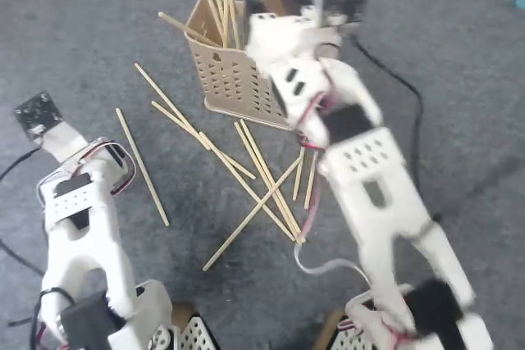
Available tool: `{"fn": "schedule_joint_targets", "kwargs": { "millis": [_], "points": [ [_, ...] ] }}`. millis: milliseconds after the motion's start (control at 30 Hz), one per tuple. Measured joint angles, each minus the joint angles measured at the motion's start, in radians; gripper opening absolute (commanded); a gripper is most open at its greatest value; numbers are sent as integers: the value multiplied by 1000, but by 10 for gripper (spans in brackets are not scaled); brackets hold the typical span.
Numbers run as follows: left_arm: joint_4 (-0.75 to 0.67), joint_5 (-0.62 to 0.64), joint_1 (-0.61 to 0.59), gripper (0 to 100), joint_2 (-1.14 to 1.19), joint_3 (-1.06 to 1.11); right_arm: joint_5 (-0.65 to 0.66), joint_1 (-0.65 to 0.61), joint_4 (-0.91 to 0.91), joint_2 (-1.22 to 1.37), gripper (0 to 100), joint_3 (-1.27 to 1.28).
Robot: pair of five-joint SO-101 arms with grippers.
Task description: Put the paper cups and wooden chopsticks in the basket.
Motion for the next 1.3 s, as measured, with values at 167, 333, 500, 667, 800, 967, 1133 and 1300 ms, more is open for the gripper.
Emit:
{"fn": "schedule_joint_targets", "kwargs": {
  "millis": [167,333,500,667,800,967,1133,1300],
  "points": [
    [0,0,0,145,0,0,-133,51,376,-233,158,-2],
    [0,0,0,145,0,0,-235,92,681,-381,158,12],
    [0,0,0,145,0,12,-247,97,778,-459,158,187],
    [0,0,0,145,0,12,-247,97,720,-465,158,440],
    [0,0,0,145,0,12,-245,120,519,-425,158,631],
    [0,0,0,145,0,15,-186,170,227,-233,158,726],
    [0,0,0,145,0,15,-176,207,5,60,158,726],
    [0,0,0,145,0,15,-176,204,-121,339,158,634]
  ]
}}
